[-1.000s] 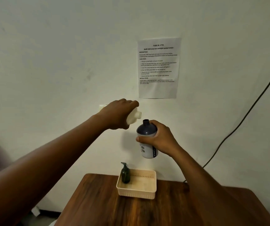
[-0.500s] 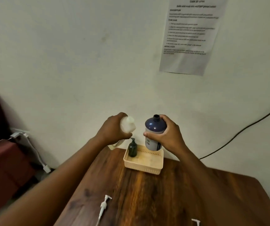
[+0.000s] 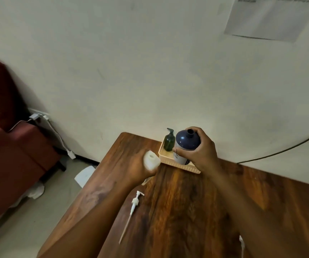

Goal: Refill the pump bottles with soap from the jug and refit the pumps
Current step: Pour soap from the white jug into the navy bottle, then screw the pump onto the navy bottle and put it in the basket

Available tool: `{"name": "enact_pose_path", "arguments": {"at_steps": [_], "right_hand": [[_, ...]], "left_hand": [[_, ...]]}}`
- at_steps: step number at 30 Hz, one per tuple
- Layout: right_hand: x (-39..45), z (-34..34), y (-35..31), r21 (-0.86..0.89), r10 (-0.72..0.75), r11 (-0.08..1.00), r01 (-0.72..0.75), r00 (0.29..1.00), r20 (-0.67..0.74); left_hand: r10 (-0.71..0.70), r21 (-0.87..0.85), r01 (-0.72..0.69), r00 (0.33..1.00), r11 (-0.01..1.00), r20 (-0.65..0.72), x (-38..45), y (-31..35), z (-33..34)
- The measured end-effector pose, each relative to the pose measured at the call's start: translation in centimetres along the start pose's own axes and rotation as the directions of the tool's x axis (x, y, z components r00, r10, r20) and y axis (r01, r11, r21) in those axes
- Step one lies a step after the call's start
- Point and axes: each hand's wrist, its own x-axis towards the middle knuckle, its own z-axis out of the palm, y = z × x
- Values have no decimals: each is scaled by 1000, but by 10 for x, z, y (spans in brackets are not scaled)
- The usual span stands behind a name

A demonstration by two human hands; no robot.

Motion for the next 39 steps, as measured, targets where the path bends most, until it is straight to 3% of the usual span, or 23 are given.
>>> {"name": "enact_pose_path", "arguments": {"at_steps": [2,12,26,30,34,39], "right_hand": [[-3,9,11,2,21,1000,-21,1000,10],[-16,33,45,17,96,995,-97,995,30],[-22,38,72,39,151,988,-152,988,39],[-22,29,71,57,148,987,-148,989,13],[-24,9,68,79,132,988,-131,991,-7],[-35,-28,69,35,127,992,-125,990,-55]], "left_hand": [[-78,-103,77,997,992,-5,-3,-20,20],[-223,-237,227,974,945,45,-35,-73,86],[-370,-257,368,928,893,45,-50,-92,131],[-360,-173,364,931,915,54,-47,-85,127],[-274,-133,275,961,952,25,-39,-68,117],[-118,104,119,993,987,-22,-20,-39,116]]}}
